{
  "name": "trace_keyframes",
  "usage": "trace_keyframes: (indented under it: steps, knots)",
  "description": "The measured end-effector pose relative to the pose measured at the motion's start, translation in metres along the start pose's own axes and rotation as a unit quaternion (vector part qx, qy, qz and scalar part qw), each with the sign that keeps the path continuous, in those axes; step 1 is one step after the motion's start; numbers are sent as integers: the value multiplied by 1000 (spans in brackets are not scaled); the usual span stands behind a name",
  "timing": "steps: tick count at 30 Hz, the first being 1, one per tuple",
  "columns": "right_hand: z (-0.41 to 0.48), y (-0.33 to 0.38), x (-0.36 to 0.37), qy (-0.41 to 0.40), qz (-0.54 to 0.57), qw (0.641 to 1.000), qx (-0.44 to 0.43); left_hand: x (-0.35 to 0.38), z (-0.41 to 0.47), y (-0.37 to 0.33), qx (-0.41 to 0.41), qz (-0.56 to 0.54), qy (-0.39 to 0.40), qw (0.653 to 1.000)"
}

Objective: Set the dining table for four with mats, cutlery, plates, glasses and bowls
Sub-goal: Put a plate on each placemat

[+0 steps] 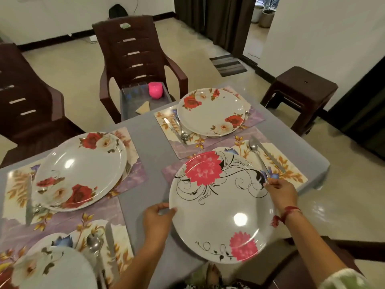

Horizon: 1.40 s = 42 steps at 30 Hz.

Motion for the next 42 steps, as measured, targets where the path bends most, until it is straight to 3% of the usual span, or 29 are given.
trace_keyframes:
  steps: [6,11,20,33,42]
  knots:
    - [29,6,-2,-10,-10,1000,3,27,31,20,-21,91,-25,995]
    - [55,3,-7,-13,-25,1000,6,46,26,4,-35,106,-34,993]
    - [100,4,-1,49,-54,997,-24,73,19,17,-79,178,-95,976]
    - [101,10,2,93,-116,987,-68,73,11,15,-58,123,-107,985]
    - [94,49,-26,72,-19,986,-151,69,-4,-37,29,94,-161,982]
Point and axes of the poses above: each hand's wrist, its own z-axis towards the middle knuckle, its own x-axis out of the palm, y = z × x, the point moved 4 cm from there along z, towards the middle knuckle, and after that the axes turned 1 degree about y, right-handed, at the moved point
